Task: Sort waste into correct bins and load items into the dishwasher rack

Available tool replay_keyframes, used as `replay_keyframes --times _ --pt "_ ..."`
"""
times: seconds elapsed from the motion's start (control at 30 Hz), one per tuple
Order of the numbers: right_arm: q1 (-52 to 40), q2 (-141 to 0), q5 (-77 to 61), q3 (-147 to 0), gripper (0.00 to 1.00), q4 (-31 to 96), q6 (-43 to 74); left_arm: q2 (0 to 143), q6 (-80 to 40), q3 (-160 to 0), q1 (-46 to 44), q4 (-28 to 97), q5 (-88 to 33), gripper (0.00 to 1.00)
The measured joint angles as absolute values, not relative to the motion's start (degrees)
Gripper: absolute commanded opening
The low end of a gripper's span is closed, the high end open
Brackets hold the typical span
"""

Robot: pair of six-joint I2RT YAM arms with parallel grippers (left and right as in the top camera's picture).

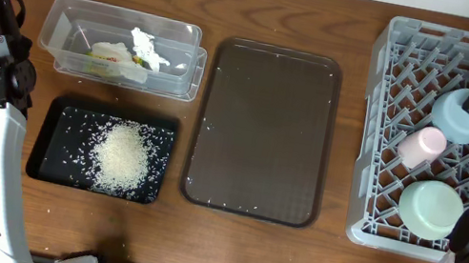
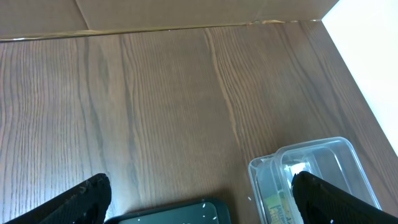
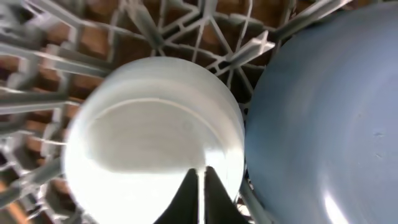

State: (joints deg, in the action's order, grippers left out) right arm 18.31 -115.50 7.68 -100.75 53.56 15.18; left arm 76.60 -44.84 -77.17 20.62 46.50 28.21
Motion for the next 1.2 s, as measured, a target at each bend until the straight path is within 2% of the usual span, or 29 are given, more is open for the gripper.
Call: replay_keyframes --times 0.07,0.17,0.27,0.37,0.47,0.63,0.77,0.97,1.0,1.03,1.2 --pt "18.31 -112.97 7.25 -100.75 0.20 53.56 15.44 76.60 -44.84 -77.17 20.62 46.50 28.21 0.95" --pt "18.31 -107.68 7.01 -100.75 0.43 53.98 15.84 76.60 -44.84 -77.17 20.62 46.50 28.21 0.95" --pt "18.31 -101.58 6.44 -100.77 0.50 55.40 15.75 76.60 -44.84 -77.17 20.62 46.50 28.21 0.95" --pt "18.31 -96.97 4.95 -100.92 0.50 58.08 16.12 76.60 -44.84 -77.17 20.62 46.50 28.21 0.95" --pt "18.31 -94.13 2.04 -100.97 0.41 62.19 16.99 76.60 -44.84 -77.17 20.62 46.50 28.21 0.95" --pt "18.04 -91.94 -3.36 -100.97 0.35 70.78 17.87 76.60 -44.84 -77.17 20.62 46.50 28.21 0.95" --pt "15.79 -89.17 -4.99 -99.98 0.35 76.44 18.11 76.60 -44.84 -77.17 20.62 46.48 28.21 0.95" --pt "9.04 -76.49 -5.15 -86.17 0.37 72.34 18.85 76.60 -44.84 -77.17 20.62 46.48 28.21 0.95" --pt "8.12 -73.49 -5.26 -82.67 0.61 70.70 19.18 76.60 -44.84 -77.17 20.62 46.46 28.23 0.95" --pt "7.33 -70.37 -5.17 -79.29 0.99 69.12 19.92 76.60 -44.84 -77.17 20.62 46.50 28.21 0.95" --pt "6.61 -57.67 -5.06 -67.68 0.99 65.43 22.72 76.60 -44.84 -77.17 20.62 46.48 28.21 0.95"
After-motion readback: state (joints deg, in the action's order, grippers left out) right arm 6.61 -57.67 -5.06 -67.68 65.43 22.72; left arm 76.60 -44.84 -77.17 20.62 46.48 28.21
